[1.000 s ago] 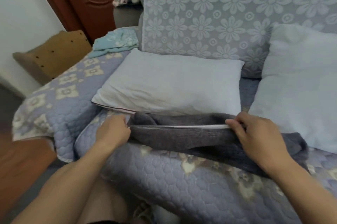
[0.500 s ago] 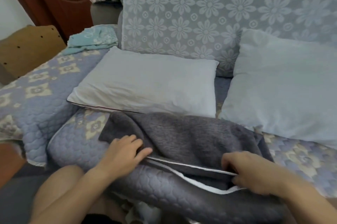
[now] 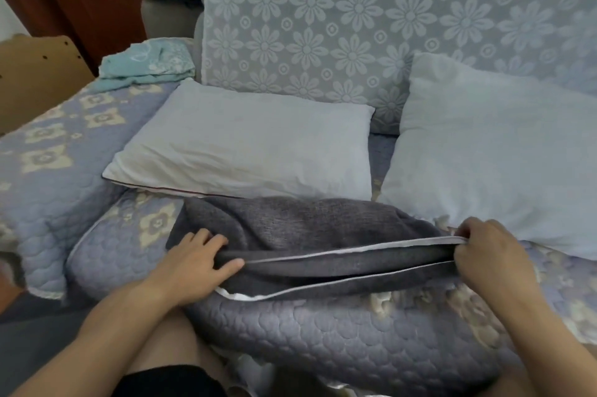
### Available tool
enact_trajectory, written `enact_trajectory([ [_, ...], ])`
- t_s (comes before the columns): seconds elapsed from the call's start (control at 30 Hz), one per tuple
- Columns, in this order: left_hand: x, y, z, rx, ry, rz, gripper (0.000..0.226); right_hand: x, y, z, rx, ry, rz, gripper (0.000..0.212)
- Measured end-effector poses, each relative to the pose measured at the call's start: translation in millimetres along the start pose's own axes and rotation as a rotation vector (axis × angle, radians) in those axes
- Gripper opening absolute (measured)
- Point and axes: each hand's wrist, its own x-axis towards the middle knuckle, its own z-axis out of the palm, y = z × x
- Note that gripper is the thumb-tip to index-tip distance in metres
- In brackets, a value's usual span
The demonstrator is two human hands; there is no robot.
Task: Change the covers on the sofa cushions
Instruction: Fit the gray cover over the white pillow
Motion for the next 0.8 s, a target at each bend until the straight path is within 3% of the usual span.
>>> enact_trajectory([
  [0.07, -5, -5, 1, 0.07, 0.024, 0.073, 0.063, -2, 7, -2, -0.051, -0.016, 0.001, 0.024],
  [0.1, -7, -7, 2, 0.089, 0.083, 0.093, 0.051, -4, 8, 2, -0.122, -0.049, -0.024, 0.023],
  [0.2, -10, -8, -6, -0.006, 0.214, -0.176, 0.02, -14, 3, 9, -0.396, -0.3, -0.229, 0.021],
  [0.27, -12, -17, -11, -0.062, 0.174, -0.375, 0.027, -21, -4, 16, -0.452, -0.546, -0.344, 0.022],
  [0.33, -14, -28, -10, -0.125, 0.061, -0.457, 0.042, -25, -12, 16, -0.468, -0.698, -0.45, 0.02],
  [0.47, -20, -41, -2, -0.396, -0.075, -0.379, 0.069, -14, -49, -1, -0.234, -0.79, -0.547, 0.024],
  [0.53, -24, -46, 0, -0.538, -0.063, -0.326, 0.08, -1, -86, 1, -0.037, -0.729, -0.603, 0.024],
  [0.6, -27, -56, 3, -0.623, -0.09, -0.295, 0.078, 18, -127, 25, 0.059, -0.569, -0.667, 0.032],
  [0.7, -28, -69, 6, -0.759, -0.096, -0.216, 0.063, 52, -183, 71, 0.024, -0.298, -0.642, 0.057],
  [0.8, -28, -79, 8, -1.006, 0.021, -0.282, 0.055, 83, -231, 109, -0.078, -0.091, -0.628, 0.089],
])
